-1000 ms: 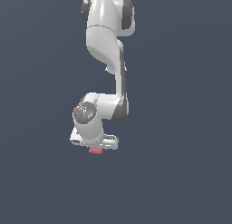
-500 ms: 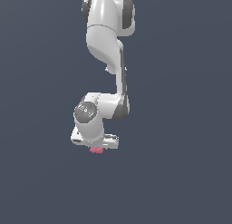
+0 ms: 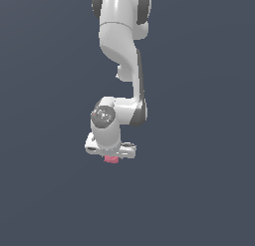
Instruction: Pick up the object and move it to a goal position.
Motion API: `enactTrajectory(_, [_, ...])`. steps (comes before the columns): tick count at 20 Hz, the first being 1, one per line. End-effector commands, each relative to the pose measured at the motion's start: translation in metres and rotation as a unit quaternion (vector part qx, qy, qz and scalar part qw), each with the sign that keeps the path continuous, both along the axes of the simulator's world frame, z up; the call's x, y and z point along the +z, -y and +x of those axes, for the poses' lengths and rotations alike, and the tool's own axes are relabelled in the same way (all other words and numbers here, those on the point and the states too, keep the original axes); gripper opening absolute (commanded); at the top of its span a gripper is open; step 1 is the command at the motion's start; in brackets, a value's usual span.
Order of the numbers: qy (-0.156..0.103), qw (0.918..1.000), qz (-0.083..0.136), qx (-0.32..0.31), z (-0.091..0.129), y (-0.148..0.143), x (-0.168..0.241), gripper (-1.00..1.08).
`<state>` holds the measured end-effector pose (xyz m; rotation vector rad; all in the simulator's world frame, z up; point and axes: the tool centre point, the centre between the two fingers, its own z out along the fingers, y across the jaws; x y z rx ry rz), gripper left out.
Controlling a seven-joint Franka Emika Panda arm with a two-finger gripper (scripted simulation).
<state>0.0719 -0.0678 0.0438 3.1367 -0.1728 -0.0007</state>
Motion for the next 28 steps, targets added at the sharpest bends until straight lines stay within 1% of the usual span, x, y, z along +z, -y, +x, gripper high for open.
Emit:
enactTrajectory(1, [0.000, 1.0000, 0.000, 0.000, -0.009, -0.010, 0.001, -1.00])
enactTrajectory(8, [0.000, 1.0000, 0.000, 0.000, -0.044, -0.048, 0.006, -1.00])
enactTrajectory(20, [0.000, 1.0000, 0.000, 0.001, -0.114, -0.127, 0.015, -1.00])
enactTrajectory(24, [0.000, 1.0000, 0.000, 0.001, -0.132, -0.148, 0.017, -1.00])
enactTrajectory(28, [0.000, 1.0000, 0.000, 0.001, -0.144, -0.163, 0.019, -1.00])
